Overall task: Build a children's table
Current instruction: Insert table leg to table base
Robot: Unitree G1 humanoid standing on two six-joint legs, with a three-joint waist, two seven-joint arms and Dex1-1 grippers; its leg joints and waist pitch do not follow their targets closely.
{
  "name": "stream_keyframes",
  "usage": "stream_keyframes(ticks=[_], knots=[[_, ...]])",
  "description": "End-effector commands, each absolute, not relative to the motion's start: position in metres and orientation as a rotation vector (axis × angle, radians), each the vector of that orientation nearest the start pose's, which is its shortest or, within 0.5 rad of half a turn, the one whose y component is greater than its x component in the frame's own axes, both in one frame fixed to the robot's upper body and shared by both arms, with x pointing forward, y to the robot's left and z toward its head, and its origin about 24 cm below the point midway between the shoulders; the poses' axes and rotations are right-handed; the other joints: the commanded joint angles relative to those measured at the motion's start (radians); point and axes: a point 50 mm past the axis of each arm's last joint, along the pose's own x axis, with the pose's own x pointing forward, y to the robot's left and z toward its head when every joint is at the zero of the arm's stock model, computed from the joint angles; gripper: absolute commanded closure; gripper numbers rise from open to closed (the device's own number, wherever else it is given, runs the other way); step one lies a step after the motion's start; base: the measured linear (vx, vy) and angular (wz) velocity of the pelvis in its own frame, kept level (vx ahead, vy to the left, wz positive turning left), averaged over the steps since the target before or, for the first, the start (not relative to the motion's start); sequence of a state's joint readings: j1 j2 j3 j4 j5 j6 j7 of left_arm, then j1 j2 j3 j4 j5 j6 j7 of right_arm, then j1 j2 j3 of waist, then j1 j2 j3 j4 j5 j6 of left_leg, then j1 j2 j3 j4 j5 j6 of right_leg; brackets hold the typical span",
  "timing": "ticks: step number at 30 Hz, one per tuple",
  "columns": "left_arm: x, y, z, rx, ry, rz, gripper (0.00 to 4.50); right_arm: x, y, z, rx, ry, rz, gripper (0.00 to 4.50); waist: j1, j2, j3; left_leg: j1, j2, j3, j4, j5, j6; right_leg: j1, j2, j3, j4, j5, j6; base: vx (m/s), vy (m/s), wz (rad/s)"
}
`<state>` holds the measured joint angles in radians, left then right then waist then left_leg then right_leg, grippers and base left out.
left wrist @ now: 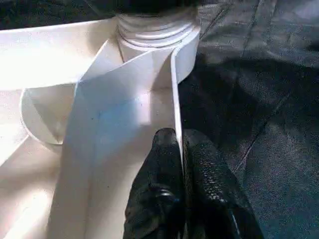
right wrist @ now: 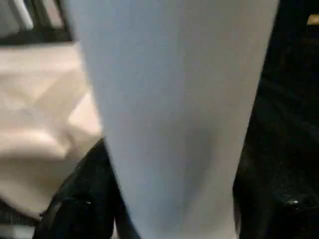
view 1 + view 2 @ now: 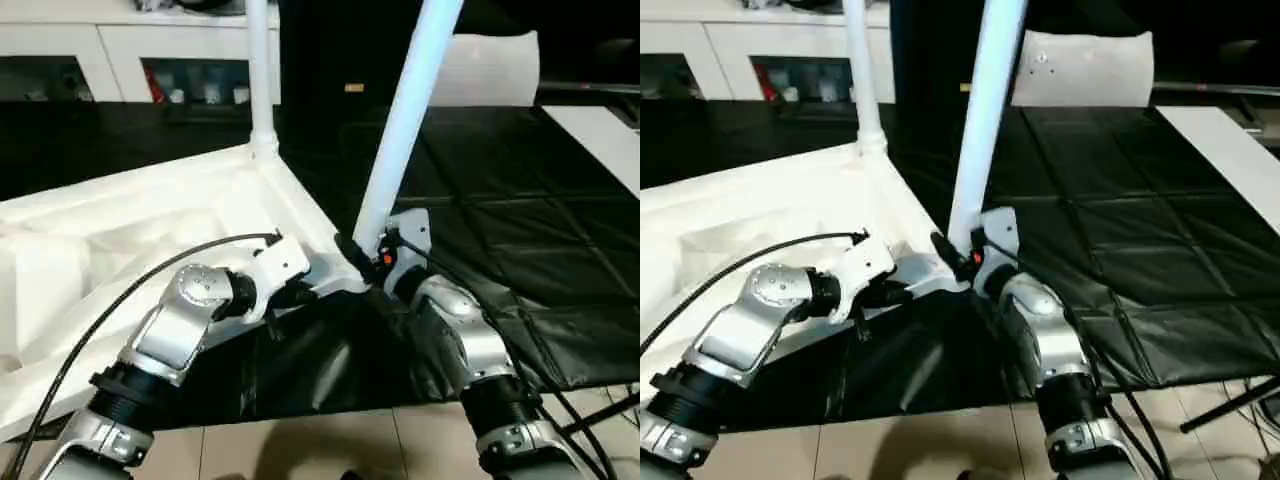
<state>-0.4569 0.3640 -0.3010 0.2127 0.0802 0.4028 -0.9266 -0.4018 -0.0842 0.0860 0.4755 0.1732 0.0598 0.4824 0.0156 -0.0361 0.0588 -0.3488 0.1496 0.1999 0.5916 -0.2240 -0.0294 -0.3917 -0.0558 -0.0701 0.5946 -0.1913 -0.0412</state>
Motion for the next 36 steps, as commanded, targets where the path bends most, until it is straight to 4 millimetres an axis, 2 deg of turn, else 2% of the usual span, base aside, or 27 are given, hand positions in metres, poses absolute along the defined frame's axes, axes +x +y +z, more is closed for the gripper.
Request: stream_keyframes(ticks=[1,2,7,8,9,10,11,12,13,14,17,18,19,20,22,23,24,26,27,28,29,32,33,34,36], knots=[[0.304,0.127,0.056,0.486,0.468,-1.069,4.50,0.305,-0.105,0.022,0.058,0.230,0.653,1.00,0.005,0.012,-0.053,0.003,0.096,-0.047,-0.077,-0.137,0.031,0.045,-0.114,0.074,-0.071,-0.204,-0.213,0.000,0.000,0.00],[0.306,0.129,0.056,0.476,0.469,-1.080,4.50,0.300,-0.108,0.021,0.070,0.240,0.670,0.89,0.007,0.017,-0.054,0.004,0.092,-0.044,-0.074,-0.135,0.034,0.044,-0.112,0.075,-0.074,-0.198,-0.210,0.000,0.000,0.00],[0.309,0.133,0.057,0.524,0.440,-1.190,4.50,0.283,-0.128,0.019,0.096,0.253,0.669,0.47,0.019,0.024,-0.055,0.006,0.093,-0.045,-0.076,-0.138,0.038,0.047,-0.110,0.073,-0.075,-0.172,-0.199,0.000,0.000,0.00],[0.309,0.134,0.057,0.536,0.441,-1.208,4.50,0.279,-0.132,0.019,0.099,0.262,0.679,0.40,0.022,0.035,-0.055,0.006,0.093,-0.047,-0.076,-0.137,0.041,0.049,-0.110,0.073,-0.072,-0.162,-0.206,0.000,0.000,0.00],[0.310,0.134,0.057,0.549,0.436,-1.229,4.50,0.277,-0.135,0.020,0.096,0.261,0.681,0.32,0.021,0.031,-0.058,0.005,0.094,-0.046,-0.072,-0.126,0.040,0.050,-0.113,0.073,-0.066,-0.138,-0.216,0.000,0.000,0.00],[0.311,0.135,0.057,0.558,0.439,-1.254,4.50,0.274,-0.140,0.022,0.087,0.251,0.688,0.22,0.024,0.034,-0.057,0.004,0.091,-0.046,-0.073,-0.121,0.047,0.051,-0.111,0.073,-0.071,-0.136,-0.214,0.000,0.000,0.00],[0.311,0.136,0.056,0.560,0.443,-1.266,4.50,0.273,-0.143,0.023,0.080,0.244,0.692,0.12,0.025,0.030,-0.057,0.004,0.091,-0.044,-0.070,-0.118,0.050,0.051,-0.111,0.073,-0.068,-0.127,-0.216,0.000,0.000,0.00],[0.311,0.136,0.056,0.572,0.442,-1.301,4.50,0.271,-0.148,0.026,0.070,0.231,0.701,0.12,0.028,0.039,-0.058,0.004,0.091,-0.046,-0.070,-0.114,0.051,0.053,-0.113,0.072,-0.066,-0.125,-0.217,0.000,0.000,0.00],[0.310,0.137,0.055,0.582,0.450,-1.351,4.50,0.267,-0.156,0.032,0.065,0.214,0.720,0.04,0.027,0.035,-0.058,0.004,0.091,-0.044,-0.069,-0.108,0.056,0.052,-0.111,0.071,-0.066,-0.114,-0.215,0.000,0.000,0.00],[0.309,0.138,0.054,0.596,0.455,-1.386,4.50,0.266,-0.161,0.036,0.035,0.202,0.736,0.04,0.030,0.038,-0.060,0.004,0.093,-0.046,-0.068,-0.098,0.060,0.054,-0.113,0.071,-0.063,-0.097,-0.219,0.000,0.000,0.00],[0.308,0.139,0.053,0.607,0.460,-1.429,4.50,0.265,-0.166,0.041,-0.009,0.191,0.758,0.04,0.034,0.034,-0.060,0.006,0.092,-0.043,-0.066,-0.089,0.066,0.052,-0.113,0.070,-0.062,-0.091,-0.228,0.000,0.000,0.00],[0.308,0.139,0.053,0.602,0.472,-1.445,4.50,0.263,-0.167,0.044,-0.017,0.194,0.802,0.04,0.035,0.034,-0.060,0.006,0.093,-0.043,-0.066,-0.091,0.065,0.053,-0.114,0.070,-0.061,-0.095,-0.229,0.000,0.000,0.00],[0.306,0.139,0.053,0.609,0.483,-1.525,4.50,0.260,-0.170,0.056,-0.047,0.189,0.908,0.04,0.039,0.030,-0.060,0.005,0.090,-0.041,-0.064,-0.093,0.075,0.056,-0.114,0.070,-0.064,-0.106,-0.229,0.000,0.000,0.00],[0.305,0.139,0.053,0.609,0.486,-1.535,4.50,0.260,-0.170,0.057,-0.048,0.188,0.924,0.04,0.046,0.033,-0.061,0.007,0.094,-0.042,-0.064,-0.083,0.081,0.056,-0.115,0.070,-0.061,-0.100,-0.228,0.000,0.000,0.00],[0.305,0.139,0.053,0.611,0.491,-1.563,4.50,0.260,-0.171,0.062,-0.051,0.191,0.970,0.04,0.046,0.033,-0.060,0.009,0.097,-0.042,-0.065,-0.087,0.082,0.052,-0.115,0.069,-0.059,-0.096,-0.235,0.000,0.000,0.00],[0.305,0.139,0.053,0.624,0.497,-1.595,4.50,0.260,-0.170,0.065,-0.069,0.207,1.036,0.04,0.047,0.025,-0.061,0.008,0.093,-0.041,-0.063,-0.091,0.086,0.055,-0.114,0.067,-0.059,-0.109,-0.238,0.000,0.000,0.00],[0.305,0.139,0.054,0.633,0.499,-1.610,4.50,0.260,-0.170,0.066,-0.082,0.218,1.069,0.04,0.052,0.029,-0.060,0.010,0.095,-0.040,-0.062,-0.091,0.085,0.052,-0.115,0.067,-0.061,-0.124,-0.234,0.000,0.000,0.00],[0.306,0.139,0.054,0.647,0.501,-1.630,4.50,0.261,-0.170,0.067,-0.102,0.231,1.099,0.04,0.055,0.027,-0.060,0.008,0.098,-0.041,-0.063,-0.094,0.078,0.053,-0.117,0.066,-0.062,-0.142,-0.228,0.000,0.000,0.00],[0.305,0.140,0.054,0.674,0.512,-1.663,4.50,0.262,-0.168,0.066,-0.152,0.263,1.161,0.04,0.055,0.021,-0.060,0.008,0.098,-0.040,-0.062,-0.095,0.077,0.053,-0.116,0.065,-0.061,-0.147,-0.226,0.000,0.000,0.00],[0.305,0.140,0.054,0.689,0.516,-1.678,4.50,0.262,-0.167,0.065,-0.165,0.275,1.183,0.04,0.058,0.020,-0.061,0.009,0.097,-0.040,-0.062,-0.092,0.075,0.052,-0.116,0.065,-0.061,-0.157,-0.222,0.000,0.000,0.00],[0.305,0.140,0.055,0.698,0.519,-1.691,4.50,0.263,-0.166,0.065,-0.173,0.282,1.199,0.04,0.063,0.023,-0.061,0.009,0.099,-0.040,-0.061,-0.085,0.073,0.052,-0.119,0.066,-0.059,-0.153,-0.221,0.000,0.000,0.00],[0.305,0.139,0.056,0.715,0.521,-1.724,4.50,0.268,-0.164,0.064,-0.189,0.291,1.235,0.04,0.073,0.014,-0.064,0.010,0.097,-0.037,-0.058,-0.064,0.076,0.050,-0.118,0.064,-0.055,-0.135,-0.223,0.000,0.000,0.00],[0.306,0.138,0.057,0.724,0.524,-1.738,4.50,0.270,-0.162,0.064,-0.197,0.294,1.254,0.04,0.075,0.017,-0.065,0.009,0.098,-0.038,-0.058,-0.055,0.074,0.051,-0.119,0.064,-0.051,-0.126,-0.226,0.000,0.000,0.00],[0.306,0.137,0.057,0.737,0.523,-1.751,4.50,0.271,-0.161,0.064,-0.204,0.298,1.273,0.20,0.076,0.015,-0.064,0.007,0.096,-0.037,-0.056,-0.058,0.076,0.050,-0.118,0.063,-0.052,-0.136,-0.224,0.000,0.000,0.00],[0.307,0.135,0.058,0.752,0.520,-1.770,4.50,0.273,-0.158,0.062,-0.218,0.315,1.316,0.20,0.078,0.017,-0.065,0.008,0.098,-0.038,-0.056,-0.061,0.073,0.051,-0.120,0.063,-0.052,-0.138,-0.223,0.000,0.000,0.00]])
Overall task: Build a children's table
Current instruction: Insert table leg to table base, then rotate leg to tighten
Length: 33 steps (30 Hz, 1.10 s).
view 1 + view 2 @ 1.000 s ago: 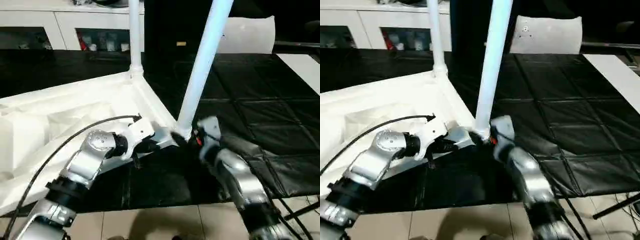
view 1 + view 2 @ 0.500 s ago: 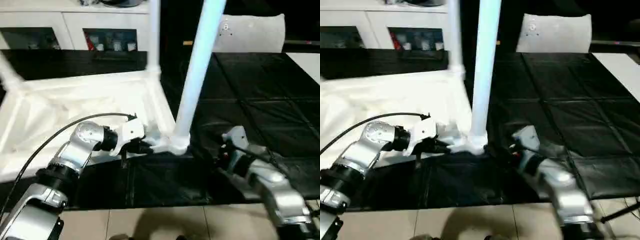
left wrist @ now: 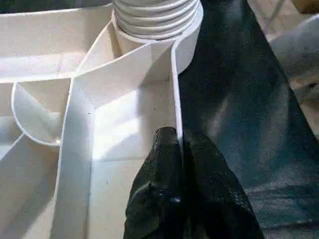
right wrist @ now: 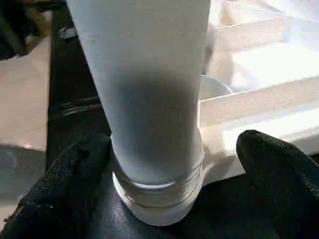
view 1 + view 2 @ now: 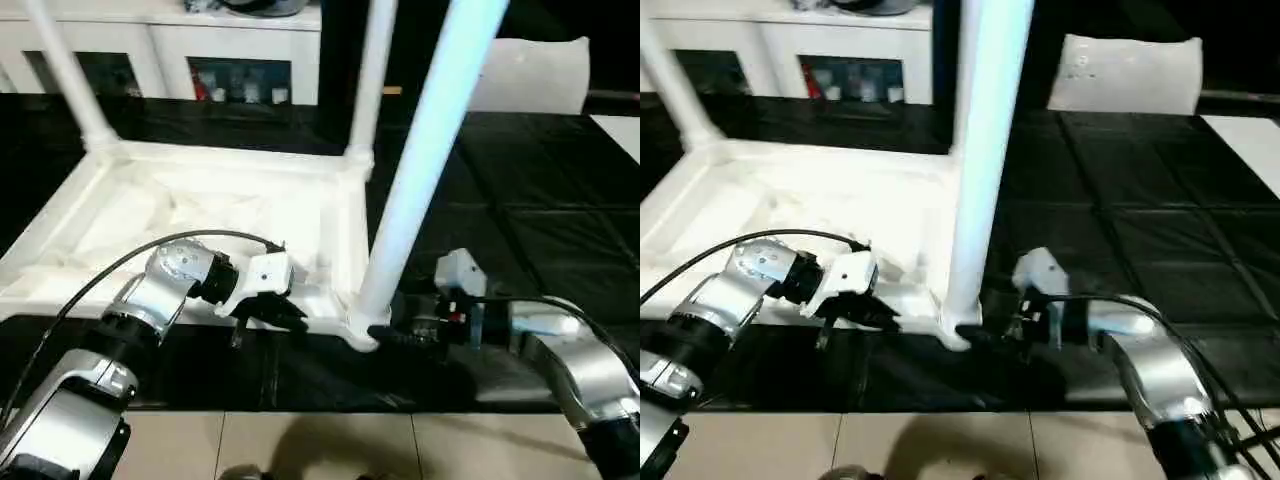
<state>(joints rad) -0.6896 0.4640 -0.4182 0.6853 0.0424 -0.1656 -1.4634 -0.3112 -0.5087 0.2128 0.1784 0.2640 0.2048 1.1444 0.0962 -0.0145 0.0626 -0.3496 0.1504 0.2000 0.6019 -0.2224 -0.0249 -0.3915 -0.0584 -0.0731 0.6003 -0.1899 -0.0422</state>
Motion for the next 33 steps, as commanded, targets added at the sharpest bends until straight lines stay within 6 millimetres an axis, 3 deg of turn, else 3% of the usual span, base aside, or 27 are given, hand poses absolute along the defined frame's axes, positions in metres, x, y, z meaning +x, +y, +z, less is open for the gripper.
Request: stream_keyframes(ticks=[1,13,17,21,22,23,25,26,27,28,29,31,33], knots=[[0.307,0.134,0.059,0.756,0.517,-1.776,4.50,0.273,-0.157,0.061,-0.226,0.322,1.332,0.33,-0.002,-0.005,-0.069,0.009,0.098,-0.038,-0.066,-0.060,0.070,0.050,-0.116,0.066,-0.056,-0.132,-0.222,0.000,0.000,0.00],[0.310,0.131,0.059,0.791,0.520,-1.804,4.50,0.280,-0.150,0.059,-0.253,0.327,1.394,1.30,0.012,-0.004,-0.071,0.008,0.098,-0.038,-0.064,-0.054,0.068,0.051,-0.117,0.065,-0.053,-0.120,-0.223,0.000,0.000,0.00],[0.311,0.132,0.058,0.801,0.532,-1.810,4.50,0.279,-0.149,0.058,-0.242,0.335,1.417,1.67,0.012,-0.006,-0.068,0.007,0.096,-0.038,-0.064,-0.069,0.064,0.051,-0.117,0.065,-0.058,-0.159,-0.214,0.000,0.000,0.00],[0.310,0.134,0.057,0.788,0.539,-1.804,4.50,0.275,-0.147,0.055,-0.208,0.344,1.431,1.72,0.013,0.001,-0.065,0.008,0.097,-0.039,-0.066,-0.078,0.059,0.048,-0.117,0.066,-0.059,-0.172,-0.209,0.000,0.000,0.00],[0.310,0.134,0.057,0.784,0.539,-1.800,4.50,0.274,-0.147,0.055,-0.198,0.345,1.432,1.73,0.012,-0.001,-0.066,0.009,0.098,-0.039,-0.066,-0.080,0.059,0.048,-0.116,0.066,-0.059,-0.166,-0.211,0.000,0.000,0.00],[0.310,0.135,0.056,0.757,0.537,-1.784,4.50,0.271,-0.145,0.053,-0.170,0.346,1.426,1.73,0.014,0.007,-0.064,0.010,0.099,-0.041,-0.067,-0.082,0.057,0.047,-0.117,0.066,-0.059,-0.162,-0.214,0.000,0.000,0.00],[0.310,0.135,0.056,0.739,0.535,-1.774,4.50,0.270,-0.144,0.053,-0.153,0.346,1.422,1.73,0.013,0.001,-0.065,0.010,0.100,-0.040,-0.068,-0.086,0.056,0.049,-0.116,0.066,-0.057,-0.149,-0.218,0.000,0.000,0.00],[0.311,0.134,0.056,0.698,0.524,-1.741,4.50,0.267,-0.141,0.051,-0.118,0.339,1.404,1.74,0.013,0.010,-0.062,0.009,0.099,-0.041,-0.069,-0.096,0.052,0.047,-0.117,0.066,-0.060,-0.159,-0.220,0.000,0.000,0.00],[0.312,0.131,0.056,0.652,0.502,-1.685,4.50,0.264,-0.136,0.049,-0.062,0.329,1.353,1.74,0.011,0.006,-0.062,0.010,0.100,-0.040,-0.070,-0.099,0.049,0.048,-0.115,0.067,-0.061,-0.158,-0.217,0.000,0.000,0.00],[0.312,0.128,0.056,0.603,0.487,-1.623,4.50,0.262,-0.131,0.046,-0.020,0.311,1.291,1.74,0.013,0.013,-0.057,0.009,0.105,-0.044,-0.073,-0.108,0.042,0.046,-0.119,0.068,-0.061,-0.153,-0.222,0.000,0.000,0.00],[0.313,0.124,0.055,0.560,0.469,-1.569,4.50,0.260,-0.126,0.044,0.018,0.298,1.228,1.74,0.010,0.010,-0.057,0.008,0.107,-0.045,-0.076,-0.115,0.034,0.049,-0.119,0.069,-0.059,-0.152,-0.222,0.000,0.000,0.00],[0.311,0.115,0.055,0.487,0.448,-1.499,4.50,0.259,-0.117,0.039,0.056,0.288,1.131,1.74,-0.007,0.012,-0.041,0.017,0.096,-0.049,-0.084,-0.228,-0.003,0.040,-0.122,0.068,-0.091,-0.389,-0.178,0.000,0.000,0.00],[0.308,0.104,0.054,0.420,0.426,-1.427,4.50,0.257,-0.106,0.034,0.102,0.281,1.043,1.74,-0.016,0.015,-0.030,0.021,0.094,-0.054,-0.086,-0.278,-0.012,0.033,-0.122,0.066,-0.105,-0.503,-0.150,0.000,0.000,0.00]])
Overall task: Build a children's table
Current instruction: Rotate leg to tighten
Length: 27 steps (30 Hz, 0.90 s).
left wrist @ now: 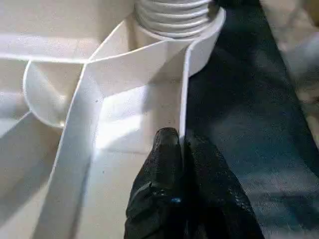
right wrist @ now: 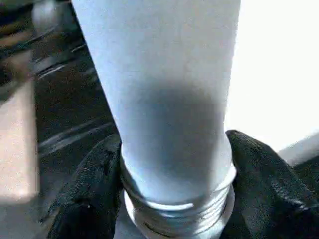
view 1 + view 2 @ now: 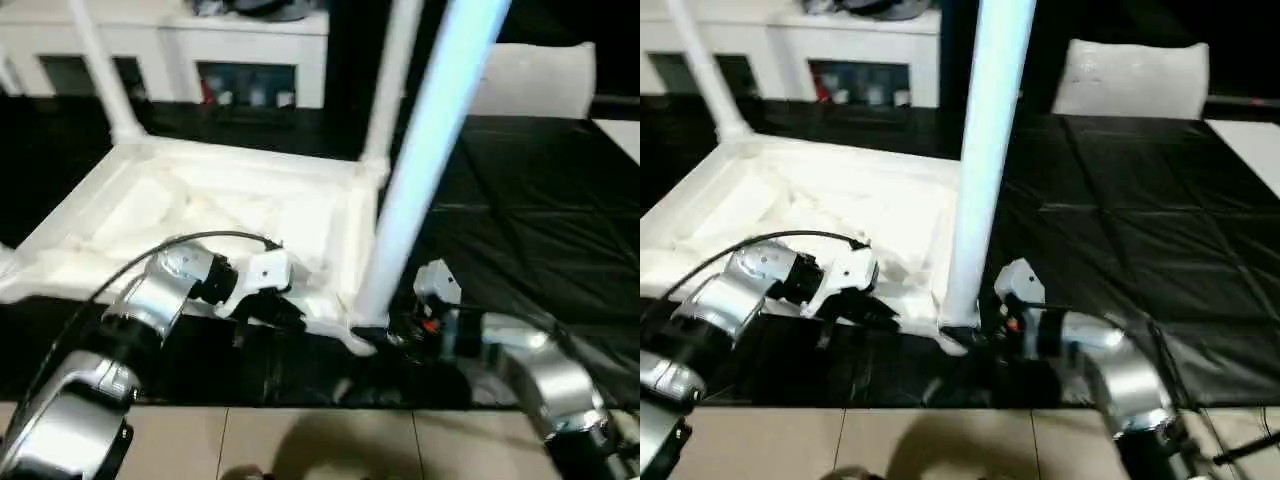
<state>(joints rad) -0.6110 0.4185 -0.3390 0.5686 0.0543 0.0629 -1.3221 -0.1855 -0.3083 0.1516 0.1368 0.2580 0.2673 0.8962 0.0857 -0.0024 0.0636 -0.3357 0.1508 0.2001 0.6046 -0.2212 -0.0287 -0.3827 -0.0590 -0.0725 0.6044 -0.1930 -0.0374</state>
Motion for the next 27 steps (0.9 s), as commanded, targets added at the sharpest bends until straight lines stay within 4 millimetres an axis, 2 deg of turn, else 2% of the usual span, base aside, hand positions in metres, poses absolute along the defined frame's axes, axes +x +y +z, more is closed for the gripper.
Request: stream_keyframes(ticks=[1,2,3,4,5,6,7,8,10,11,12,13,14,15,17,19,21,22,24,25,27], knots=[[0.306,0.097,0.054,0.386,0.415,-1.391,4.50,0.258,-0.100,0.032,0.122,0.283,0.995,1.74,-0.016,0.003,-0.025,0.013,0.091,-0.060,-0.091,-0.324,-0.013,0.021,-0.121,0.061,-0.119,-0.593,-0.122,0.000,0.000,0.00],[0.306,0.097,0.054,0.386,0.415,-1.391,4.50,0.258,-0.100,0.032,0.122,0.283,0.995,1.74,-0.023,0.003,-0.025,0.013,0.093,-0.063,-0.095,-0.339,-0.020,0.022,-0.120,0.060,-0.120,-0.617,-0.109,0.000,0.000,0.00],[0.304,0.088,0.053,0.351,0.407,-1.353,4.50,0.260,-0.091,0.029,0.152,0.288,0.921,1.74,-0.044,0.003,-0.029,0.010,0.090,-0.067,-0.096,-0.343,-0.018,0.024,-0.119,0.058,-0.124,-0.626,-0.088,0.000,0.000,0.00],[0.303,0.079,0.052,0.336,0.400,-1.317,4.50,0.262,-0.085,0.028,0.166,0.293,0.876,1.74,-0.051,0.003,-0.025,0.006,0.087,-0.067,-0.098,-0.340,-0.013,0.023,-0.116,0.056,-0.128,-0.620,-0.085,0.000,0.000,0.00],[0.302,0.069,0.052,0.317,0.395,-1.283,4.50,0.266,-0.080,0.027,0.167,0.300,0.819,1.74,-0.062,0.005,-0.027,0.000,0.090,-0.069,-0.101,-0.337,-0.012,0.024,-0.115,0.057,-0.124,-0.588,-0.092,0.000,0.000,0.00],[0.302,0.069,0.052,0.317,0.395,-1.283,4.50,0.266,-0.080,0.027,0.167,0.300,0.819,1.74,-0.067,0.006,-0.027,0.001,0.091,-0.071,-0.101,-0.344,-0.014,0.024,-0.115,0.057,-0.123,-0.578,-0.096,0.000,0.000,0.00],[0.301,0.062,0.053,0.301,0.394,-1.250,4.50,0.269,-0.076,0.027,0.168,0.307,0.768,1.74,-0.072,0.004,-0.028,0.007,0.092,-0.069,-0.100,-0.348,-0.012,0.020,-0.114,0.060,-0.123,-0.562,-0.102,0.000,0.000,0.00],[0.301,0.054,0.054,0.286,0.390,-1.218,4.50,0.272,-0.073,0.026,0.185,0.318,0.728,1.74,-0.081,-0.001,-0.027,0.004,0.088,-0.066,-0.100,-0.341,-0.003,0.020,-0.111,0.060,-0.124,-0.543,-0.109,0.000,0.000,0.00],[0.302,0.044,0.056,0.288,0.387,-1.169,4.50,0.279,-0.066,0.026,0.192,0.335,0.649,1.74,-0.088,0.003,-0.027,0.005,0.088,-0.065,-0.099,-0.329,0.005,0.017,-0.113,0.063,-0.125,-0.521,-0.123,0.000,0.000,0.00],[0.303,0.040,0.058,0.296,0.384,-1.149,4.50,0.282,-0.063,0.026,0.201,0.340,0.619,1.74,-0.090,0.005,-0.029,0.002,0.087,-0.065,-0.099,-0.318,0.009,0.022,-0.112,0.062,-0.124,-0.501,-0.125,0.000,0.000,0.00],[0.307,0.038,0.060,0.323,0.370,-1.127,4.50,0.289,-0.061,0.029,0.200,0.322,0.577,1.74,-0.093,0.003,-0.030,0.002,0.088,-0.064,-0.099,-0.312,0.011,0.020,-0.111,0.063,-0.124,-0.485,-0.128,0.000,0.000,0.00],[0.307,0.038,0.060,0.331,0.370,-1.122,4.50,0.290,-0.061,0.030,0.197,0.315,0.577,1.74,-0.098,0.004,-0.030,0.001,0.086,-0.064,-0.099,-0.310,0.012,0.020,-0.110,0.065,-0.121,-0.464,-0.137,0.000,0.000,0.00],[0.308,0.039,0.061,0.340,0.371,-1.121,4.50,0.290,-0.060,0.031,0.195,0.310,0.588,1.39,-0.097,0.002,-0.035,0.000,0.086,-0.061,-0.096,-0.284,0.020,0.023,-0.112,0.068,-0.119,-0.425,-0.143,0.000,0.000,0.00],[0.309,0.041,0.060,0.351,0.373,-1.121,4.50,0.290,-0.061,0.031,0.192,0.305,0.597,1.19,-0.097,0.003,-0.035,-0.007,0.086,-0.059,-0.097,-0.253,0.033,0.026,-0.111,0.070,-0.114,-0.376,-0.154,0.000,0.000,0.00],[0.310,0.049,0.059,0.377,0.379,-1.116,4.50,0.289,-0.065,0.032,0.190,0.295,0.602,1.02,-0.096,0.001,-0.037,-0.006,0.087,-0.056,-0.096,-0.245,0.046,0.026,-0.111,0.071,-0.112,-0.358,-0.164,0.000,0.000,0.00],[0.310,0.058,0.057,0.400,0.392,-1.117,4.50,0.288,-0.073,0.033,0.175,0.279,0.612,0.82,-0.095,0.001,-0.035,-0.007,0.086,-0.056,-0.095,-0.243,0.052,0.027,-0.113,0.071,-0.114,-0.370,-0.167,0.000,0.000,0.00],[0.310,0.064,0.055,0.402,0.399,-1.116,4.50,0.288,-0.079,0.034,0.154,0.267,0.619,0.60,-0.096,0.000,-0.034,-0.010,0.087,-0.056,-0.097,-0.246,0.055,0.027,-0.112,0.070,-0.117,-0.406,-0.155,0.000,0.000,0.00],[0.310,0.076,0.054,0.401,0.410,-1.116,4.50,0.286,-0.091,0.036,0.124,0.244,0.636,0.54,-0.094,-0.006,-0.041,-0.008,0.087,-0.055,-0.094,-0.236,0.057,0.030,-0.114,0.069,-0.118,-0.418,-0.147,0.000,0.000,0.00],[0.310,0.081,0.053,0.405,0.414,-1.118,4.50,0.286,-0.096,0.038,0.114,0.234,0.642,0.39,-0.090,-0.001,-0.045,-0.015,0.090,-0.054,-0.093,-0.170,0.072,0.033,-0.114,0.071,-0.106,-0.325,-0.167,0.000,0.000,0.00],[0.310,0.081,0.053,0.405,0.414,-1.118,4.50,0.286,-0.096,0.038,0.114,0.234,0.642,0.25,-0.090,-0.001,-0.046,-0.016,0.090,-0.053,-0.091,-0.154,0.076,0.034,-0.113,0.070,-0.103,-0.293,-0.176,0.000,0.000,0.00],[0.309,0.095,0.051,0.432,0.412,-1.158,4.50,0.285,-0.114,0.043,0.085,0.202,0.682,0.06,-0.086,-0.005,-0.053,-0.021,0.087,-0.049,-0.083,-0.099,0.107,0.042,-0.114,0.070,-0.092,-0.204,-0.194,0.000,0.000,0.00]])
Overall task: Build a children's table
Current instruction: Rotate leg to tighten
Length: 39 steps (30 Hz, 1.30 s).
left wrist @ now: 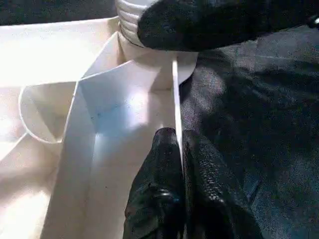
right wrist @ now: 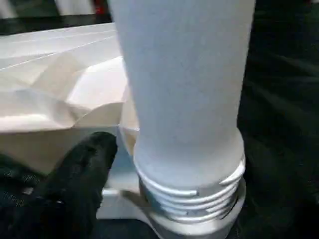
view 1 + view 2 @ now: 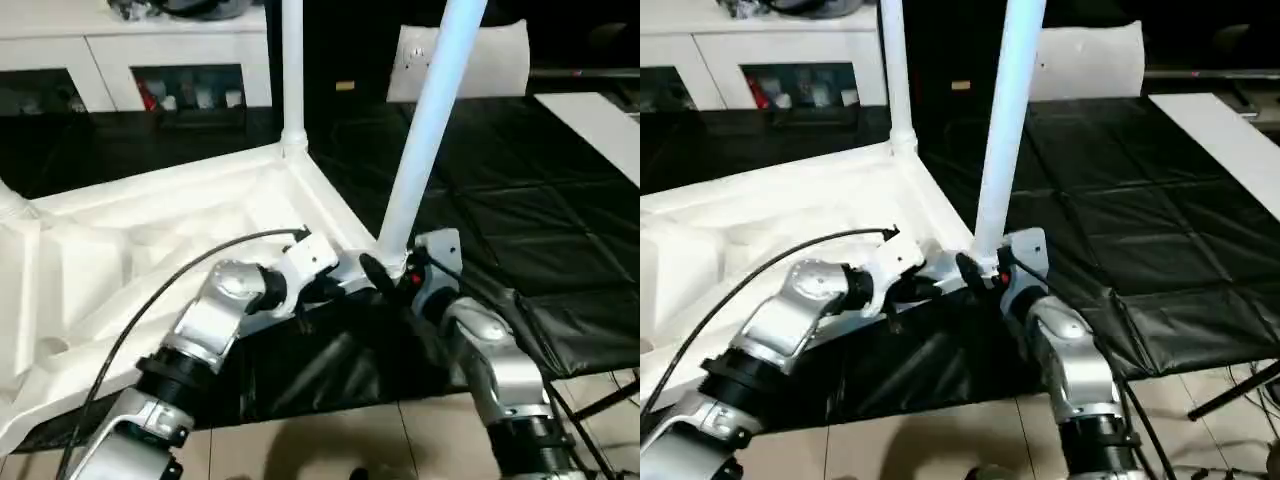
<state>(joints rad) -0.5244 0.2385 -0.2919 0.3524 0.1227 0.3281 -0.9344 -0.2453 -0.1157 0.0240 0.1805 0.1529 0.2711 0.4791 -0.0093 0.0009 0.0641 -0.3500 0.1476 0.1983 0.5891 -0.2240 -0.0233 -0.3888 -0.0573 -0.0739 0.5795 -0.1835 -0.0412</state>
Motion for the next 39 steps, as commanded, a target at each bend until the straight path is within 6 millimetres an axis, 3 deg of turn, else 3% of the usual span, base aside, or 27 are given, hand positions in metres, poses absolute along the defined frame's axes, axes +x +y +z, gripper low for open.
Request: stream_keyframes(ticks=[1,2,7,10,13,21,30,31,39], knots=[[0.309,0.103,0.051,0.446,0.409,-1.193,4.50,0.283,-0.125,0.048,0.064,0.186,0.716,0.06,0.012,-0.008,-0.055,-0.007,0.090,-0.048,-0.067,-0.079,0.111,0.051,-0.115,0.070,-0.065,-0.191,-0.193,0.000,0.000,0.00],[0.308,0.110,0.051,0.458,0.415,-1.223,4.50,0.281,-0.134,0.052,0.044,0.175,0.755,0.06,0.009,-0.014,-0.057,-0.008,0.091,-0.045,-0.065,-0.065,0.127,0.048,-0.112,0.069,-0.060,-0.155,-0.204,0.000,0.000,0.00],[0.305,0.130,0.053,0.511,0.440,-1.379,4.50,0.269,-0.155,0.063,-0.042,0.197,0.977,0.06,0.026,-0.014,-0.060,-0.005,0.092,-0.042,-0.058,-0.027,0.172,0.046,-0.108,0.065,-0.047,-0.092,-0.218,0.000,0.000,0.00],[0.304,0.134,0.055,0.514,0.453,-1.443,4.50,0.265,-0.161,0.065,-0.080,0.235,1.072,0.06,0.029,-0.013,-0.058,-0.001,0.094,-0.041,-0.058,-0.046,0.161,0.043,-0.111,0.065,-0.052,-0.126,-0.223,0.000,0.000,0.00],[0.301,0.138,0.056,0.558,0.482,-1.568,4.50,0.267,-0.168,0.066,-0.150,0.272,1.155,0.06,0.042,-0.017,-0.057,0.004,0.095,-0.040,-0.060,-0.074,0.127,0.042,-0.112,0.066,-0.055,-0.188,-0.218,0.000,0.000,0.00],[0.297,0.134,0.056,0.635,0.525,-1.762,4.50,0.277,-0.165,0.068,-0.202,0.295,1.305,0.06,0.074,-0.025,-0.059,0.006,0.100,-0.035,-0.057,-0.057,0.098,0.043,-0.115,0.067,-0.041,-0.150,-0.232,0.000,0.000,0.00],[0.302,0.126,0.059,0.686,0.508,-1.821,4.50,0.277,-0.154,0.064,-0.250,0.328,1.448,0.76,0.098,-0.028,-0.061,0.009,0.100,-0.032,-0.053,-0.056,0.094,0.039,-0.116,0.066,-0.041,-0.154,-0.229,0.000,0.000,0.00],[0.302,0.125,0.059,0.688,0.507,-1.826,4.50,0.277,-0.153,0.063,-0.251,0.328,1.454,1.01,0.100,-0.029,-0.062,0.007,0.101,-0.034,-0.054,-0.048,0.092,0.042,-0.117,0.066,-0.037,-0.144,-0.229,0.000,0.000,0.00],[0.303,0.126,0.058,0.698,0.504,-1.836,4.50,0.277,-0.147,0.062,-0.244,0.328,1.490,1.64,0.104,-0.029,-0.062,0.006,0.101,-0.035,-0.053,-0.047,0.092,0.043,-0.117,0.065,-0.036,-0.133,-0.231,0.000,0.000,0.00]])
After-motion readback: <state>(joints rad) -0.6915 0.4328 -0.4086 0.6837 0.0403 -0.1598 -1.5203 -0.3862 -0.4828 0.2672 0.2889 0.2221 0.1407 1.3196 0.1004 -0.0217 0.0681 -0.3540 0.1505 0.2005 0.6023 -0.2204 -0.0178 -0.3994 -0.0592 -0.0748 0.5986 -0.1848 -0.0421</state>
